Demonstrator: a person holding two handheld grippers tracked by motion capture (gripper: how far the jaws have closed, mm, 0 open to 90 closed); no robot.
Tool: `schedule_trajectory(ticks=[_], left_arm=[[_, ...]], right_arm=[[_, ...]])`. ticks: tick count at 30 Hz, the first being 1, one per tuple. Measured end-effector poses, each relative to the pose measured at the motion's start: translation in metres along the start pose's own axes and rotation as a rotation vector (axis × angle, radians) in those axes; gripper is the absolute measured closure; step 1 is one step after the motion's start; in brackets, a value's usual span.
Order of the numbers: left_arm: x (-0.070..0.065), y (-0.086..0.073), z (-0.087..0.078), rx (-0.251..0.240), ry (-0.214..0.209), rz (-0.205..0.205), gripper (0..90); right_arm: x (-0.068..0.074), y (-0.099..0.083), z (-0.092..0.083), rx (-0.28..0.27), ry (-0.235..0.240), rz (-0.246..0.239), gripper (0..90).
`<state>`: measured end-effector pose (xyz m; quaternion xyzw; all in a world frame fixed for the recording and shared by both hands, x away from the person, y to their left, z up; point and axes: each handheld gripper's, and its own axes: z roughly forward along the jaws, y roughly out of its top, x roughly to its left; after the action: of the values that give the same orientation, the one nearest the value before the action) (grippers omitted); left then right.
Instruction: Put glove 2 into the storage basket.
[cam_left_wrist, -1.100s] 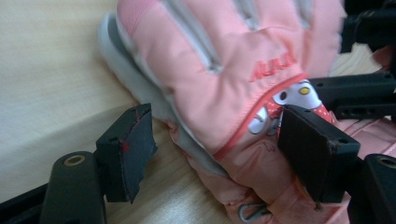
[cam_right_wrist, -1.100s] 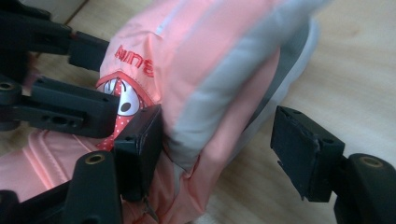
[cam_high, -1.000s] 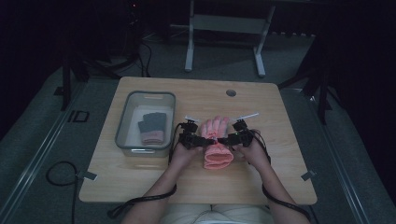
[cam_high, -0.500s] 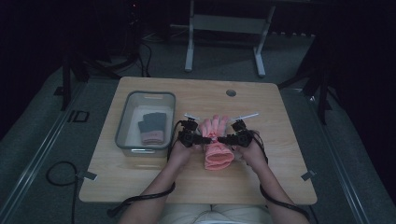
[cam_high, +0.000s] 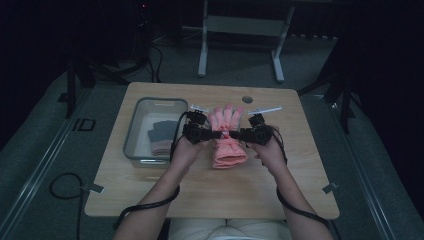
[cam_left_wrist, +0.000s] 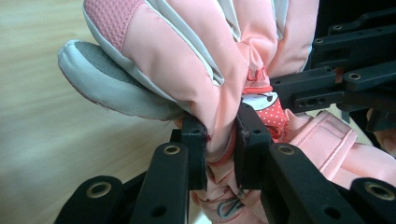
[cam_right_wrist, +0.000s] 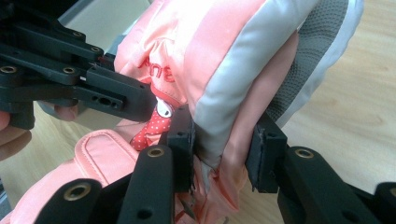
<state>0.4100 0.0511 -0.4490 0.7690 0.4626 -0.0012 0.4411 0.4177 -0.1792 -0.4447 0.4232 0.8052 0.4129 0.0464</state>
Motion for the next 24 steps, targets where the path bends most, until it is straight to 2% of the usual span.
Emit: schedule_trajectory(ticks=[1, 3, 5, 6, 9, 13, 14, 18, 24], left_arm=[[0.000, 0.000, 0.000, 0.000, 0.000, 0.000, 76.5], [0.002, 0.005, -0.013, -0.005, 0.023, 0.011, 76.5], [0.002, 0.005, -0.013, -0.005, 0.023, 0.011, 76.5], [0.005, 0.010, -0.025, -0.010, 0.044, 0.014, 76.5], [0.007, 0.013, -0.033, -0.014, 0.051, 0.013, 76.5], [0.012, 0.018, -0.053, -0.036, 0.075, 0.012, 76.4], [0.012, 0.018, -0.053, -0.036, 0.075, 0.012, 76.4], [0.017, 0.023, -0.072, -0.049, 0.110, 0.014, 76.4], [0.025, 0.023, -0.088, -0.053, 0.145, 0.011, 76.5]], right_arm=[[0.002, 0.003, 0.000, -0.003, 0.002, -0.003, 66.6], [0.007, 0.009, 0.001, -0.013, 0.009, -0.011, 66.6], [0.010, 0.013, 0.002, -0.019, 0.011, -0.019, 66.6], [0.015, 0.019, 0.004, -0.024, 0.018, -0.026, 66.6], [0.020, 0.026, 0.006, -0.026, 0.023, -0.037, 66.6], [0.034, 0.044, 0.009, -0.028, 0.034, -0.068, 66.6], [0.037, 0.047, 0.009, -0.030, 0.036, -0.074, 66.6], [0.048, 0.061, 0.014, -0.037, 0.041, -0.096, 66.6], [0.061, 0.072, 0.024, -0.045, 0.056, -0.111, 66.6]])
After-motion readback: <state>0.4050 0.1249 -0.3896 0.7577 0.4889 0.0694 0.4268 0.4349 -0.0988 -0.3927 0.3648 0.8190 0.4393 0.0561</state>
